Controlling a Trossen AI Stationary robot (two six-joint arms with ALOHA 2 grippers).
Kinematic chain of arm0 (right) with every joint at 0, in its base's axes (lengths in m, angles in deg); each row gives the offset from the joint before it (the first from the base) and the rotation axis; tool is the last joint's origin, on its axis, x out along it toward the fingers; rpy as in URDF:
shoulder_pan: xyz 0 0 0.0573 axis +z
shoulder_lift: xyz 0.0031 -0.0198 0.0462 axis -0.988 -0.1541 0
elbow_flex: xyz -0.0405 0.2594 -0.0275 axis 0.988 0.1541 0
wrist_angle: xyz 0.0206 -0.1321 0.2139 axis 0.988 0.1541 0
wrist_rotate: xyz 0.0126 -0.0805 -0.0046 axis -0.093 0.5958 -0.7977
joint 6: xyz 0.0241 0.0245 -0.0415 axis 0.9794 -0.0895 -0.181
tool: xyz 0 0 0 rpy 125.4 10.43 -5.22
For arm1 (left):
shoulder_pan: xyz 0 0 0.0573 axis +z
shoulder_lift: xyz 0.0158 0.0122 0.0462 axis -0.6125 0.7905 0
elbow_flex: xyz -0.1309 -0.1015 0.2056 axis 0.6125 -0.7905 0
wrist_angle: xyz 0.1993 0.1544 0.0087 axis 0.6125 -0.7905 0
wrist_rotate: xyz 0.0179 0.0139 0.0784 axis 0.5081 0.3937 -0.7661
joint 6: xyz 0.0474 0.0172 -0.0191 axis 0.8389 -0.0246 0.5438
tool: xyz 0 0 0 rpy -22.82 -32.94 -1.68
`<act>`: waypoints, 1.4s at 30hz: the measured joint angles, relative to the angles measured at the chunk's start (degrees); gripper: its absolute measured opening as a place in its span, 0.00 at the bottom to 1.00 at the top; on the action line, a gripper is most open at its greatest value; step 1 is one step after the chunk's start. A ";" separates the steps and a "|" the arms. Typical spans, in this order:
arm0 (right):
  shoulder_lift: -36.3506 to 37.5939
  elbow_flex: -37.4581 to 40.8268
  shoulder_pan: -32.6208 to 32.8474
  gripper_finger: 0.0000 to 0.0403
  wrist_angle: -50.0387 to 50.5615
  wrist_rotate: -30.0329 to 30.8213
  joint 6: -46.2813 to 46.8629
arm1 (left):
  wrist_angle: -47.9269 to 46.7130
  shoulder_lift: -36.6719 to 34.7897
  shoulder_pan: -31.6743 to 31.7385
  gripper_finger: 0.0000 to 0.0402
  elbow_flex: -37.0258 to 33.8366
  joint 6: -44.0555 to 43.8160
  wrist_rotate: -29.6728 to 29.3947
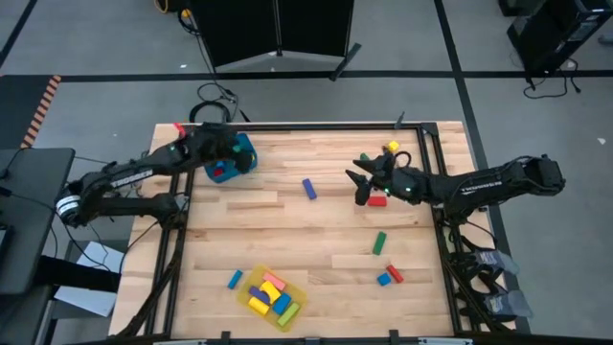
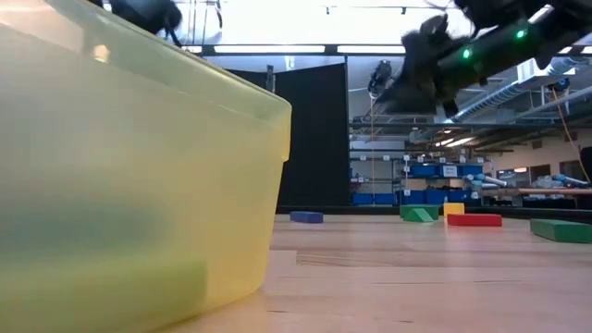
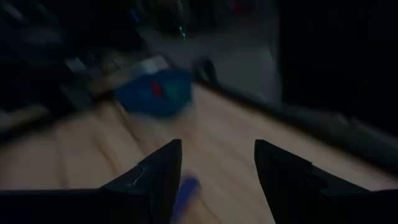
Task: Sort blocks by size
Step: Put the top large green block into the yellow bin
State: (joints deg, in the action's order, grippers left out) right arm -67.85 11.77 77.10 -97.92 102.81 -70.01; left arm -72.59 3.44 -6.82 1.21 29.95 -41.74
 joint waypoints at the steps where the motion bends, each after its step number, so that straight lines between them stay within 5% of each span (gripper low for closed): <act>1: -0.01 -0.91 -0.96 0.53 4.91 0.44 1.58 | 0.75 -1.32 -1.94 0.81 0.00 0.16 0.00; 5: -0.01 -3.28 -5.15 0.55 20.70 3.30 6.93 | 2.52 -6.10 -9.77 0.78 -0.34 0.06 -1.46; 13: -1.95 -3.44 -17.01 0.60 25.50 -5.39 6.36 | 9.51 -11.10 -20.86 0.73 -7.52 -3.86 -3.36; 18: -7.71 -3.44 -22.82 0.63 25.27 -11.94 4.26 | 18.13 -12.34 -25.07 0.72 -12.29 -6.18 -3.46; 33: -21.80 -3.46 -27.67 0.69 17.23 -14.01 0.00 | 22.76 -12.71 -31.18 0.72 -14.53 -6.14 -3.89; 42: -27.05 -3.51 -28.37 0.53 12.05 -15.19 -0.72 | 22.60 -12.69 -31.50 0.72 -14.53 -5.94 -3.91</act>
State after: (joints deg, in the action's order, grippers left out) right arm -94.90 8.27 48.73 -85.87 87.62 -70.73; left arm -49.99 -9.26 -38.33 -13.33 24.01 -45.65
